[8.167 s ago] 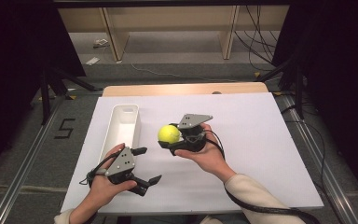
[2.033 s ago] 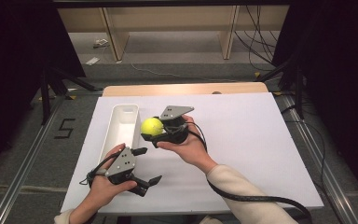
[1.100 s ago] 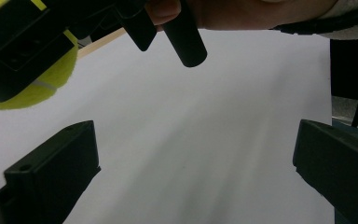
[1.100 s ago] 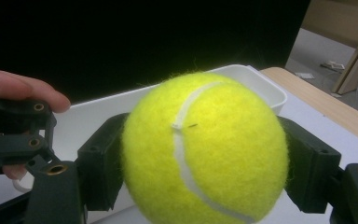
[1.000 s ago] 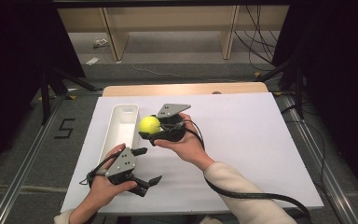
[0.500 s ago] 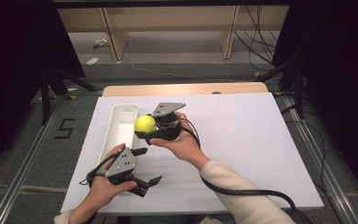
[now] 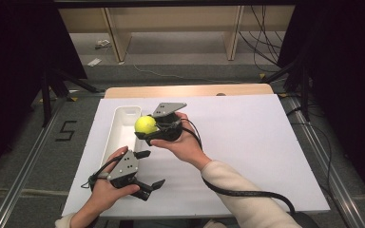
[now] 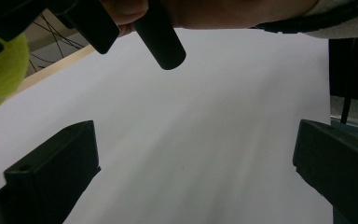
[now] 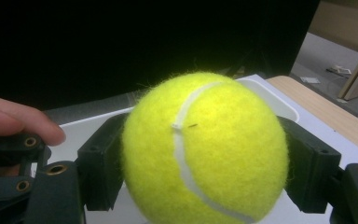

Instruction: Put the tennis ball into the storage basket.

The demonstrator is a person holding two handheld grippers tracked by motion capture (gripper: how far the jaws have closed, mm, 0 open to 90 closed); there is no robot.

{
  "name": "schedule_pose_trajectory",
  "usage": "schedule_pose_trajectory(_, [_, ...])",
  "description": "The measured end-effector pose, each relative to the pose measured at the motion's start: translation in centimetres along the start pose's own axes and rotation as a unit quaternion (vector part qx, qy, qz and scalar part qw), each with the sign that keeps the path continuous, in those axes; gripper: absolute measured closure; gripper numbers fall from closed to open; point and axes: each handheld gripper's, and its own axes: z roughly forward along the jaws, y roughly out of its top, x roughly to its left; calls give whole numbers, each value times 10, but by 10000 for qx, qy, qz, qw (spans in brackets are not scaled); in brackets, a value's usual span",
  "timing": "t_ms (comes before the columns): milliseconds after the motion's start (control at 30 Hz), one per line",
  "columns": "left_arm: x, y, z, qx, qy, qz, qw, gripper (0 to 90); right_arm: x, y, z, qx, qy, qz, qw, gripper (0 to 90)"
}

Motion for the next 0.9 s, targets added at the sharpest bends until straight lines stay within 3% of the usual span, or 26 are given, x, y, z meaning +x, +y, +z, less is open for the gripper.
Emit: schedule_pose_trajectory(900, [0, 0, 0, -3, -12, 9, 10000, 0, -1, 10, 13, 20, 105, 19, 9999, 266])
